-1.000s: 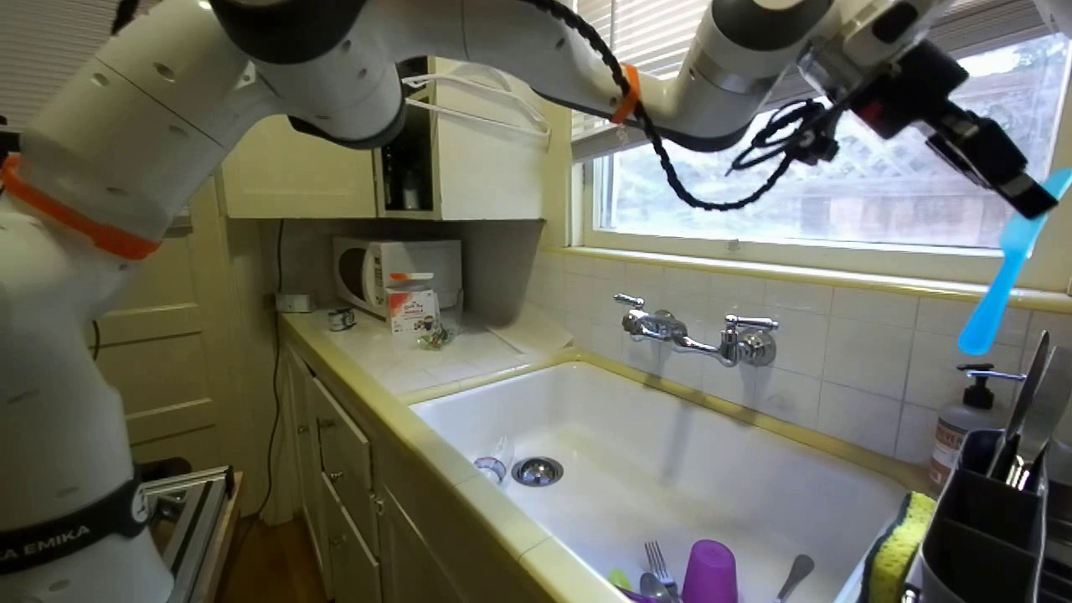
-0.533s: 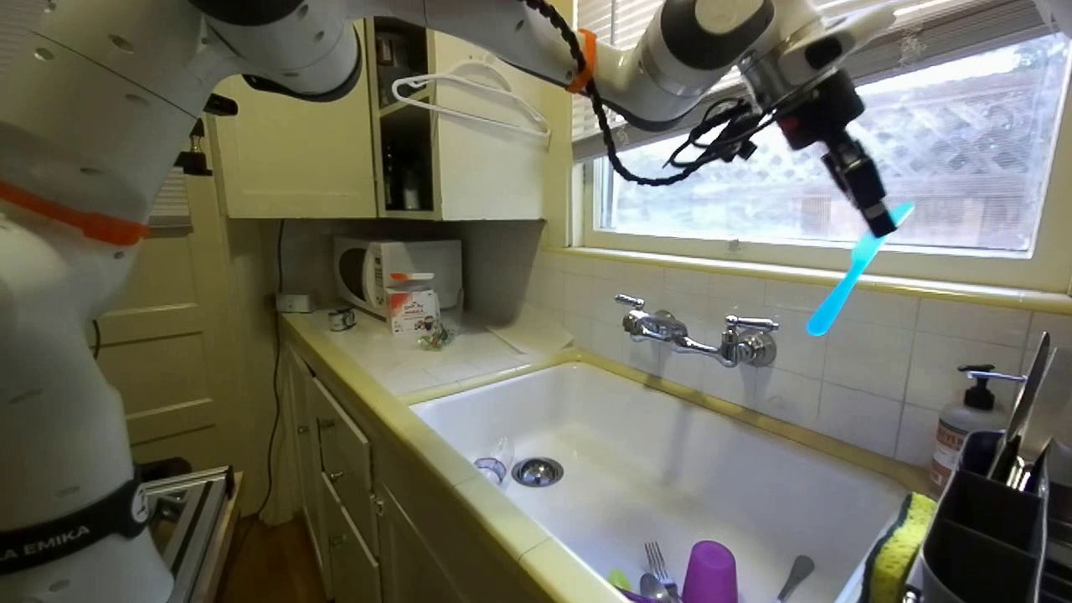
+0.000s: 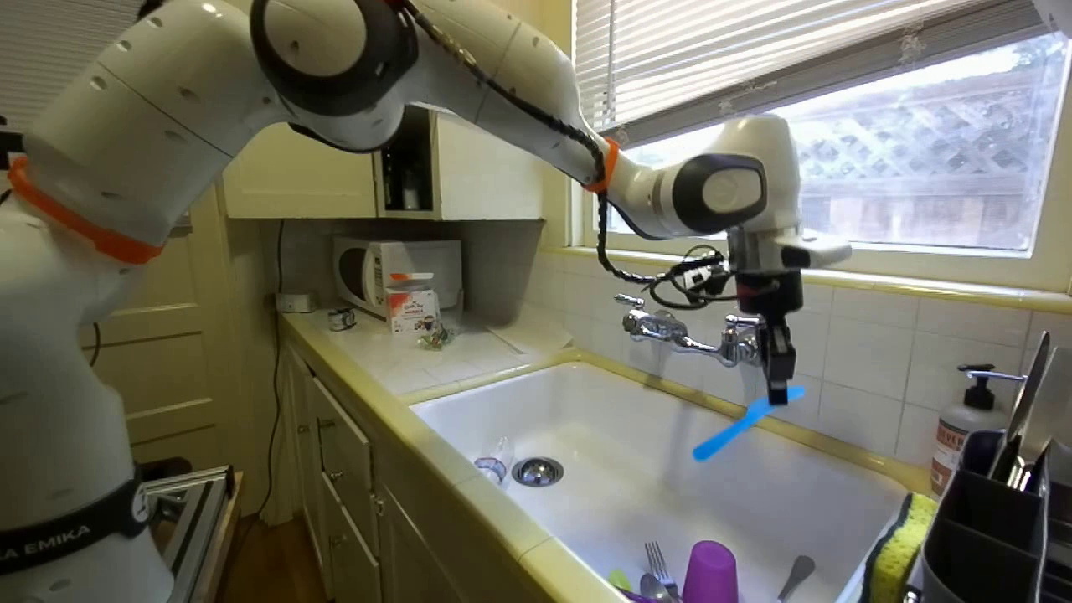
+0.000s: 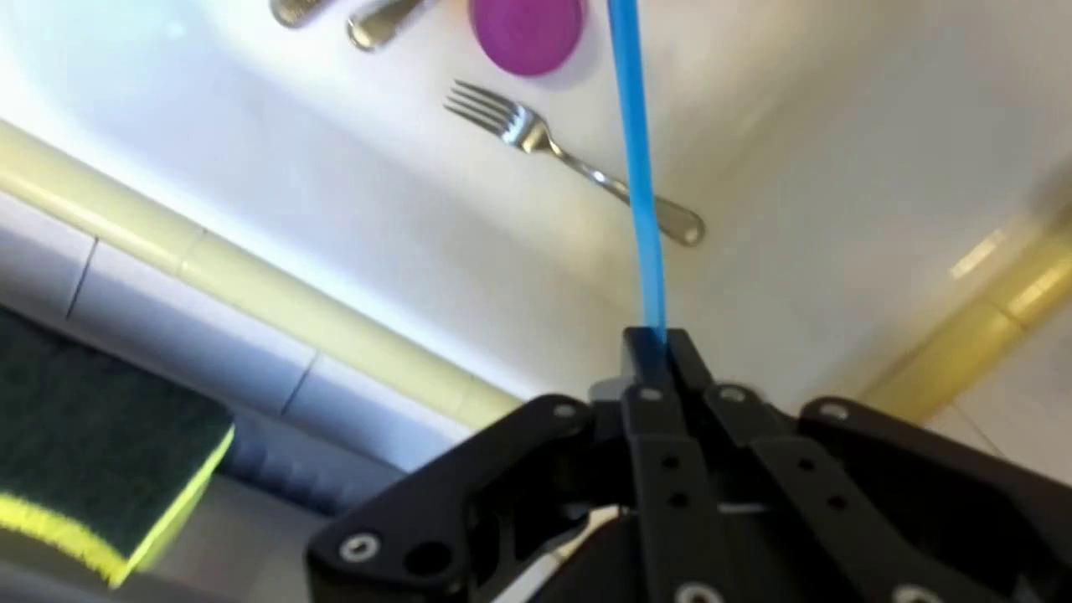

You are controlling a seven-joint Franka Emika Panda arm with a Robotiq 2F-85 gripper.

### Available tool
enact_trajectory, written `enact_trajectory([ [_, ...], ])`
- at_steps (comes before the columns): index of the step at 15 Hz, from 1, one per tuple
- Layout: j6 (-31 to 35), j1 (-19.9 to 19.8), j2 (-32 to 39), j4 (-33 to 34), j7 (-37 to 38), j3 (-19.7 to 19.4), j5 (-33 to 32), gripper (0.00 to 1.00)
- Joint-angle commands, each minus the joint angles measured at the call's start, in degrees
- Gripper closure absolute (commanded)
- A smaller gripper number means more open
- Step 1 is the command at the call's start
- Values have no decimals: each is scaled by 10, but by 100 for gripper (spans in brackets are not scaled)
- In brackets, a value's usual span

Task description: Remove the purple spoon and blue knife from the dish rack and put them in the sink.

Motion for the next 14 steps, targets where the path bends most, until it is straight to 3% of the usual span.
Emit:
enact_trajectory([
  [1,-101,-12,104,93,-34,6,0,99],
  [9,-402,-12,261,307,-37,6,-9,99],
  [14,-483,-51,331,438,49,-2,24,99],
])
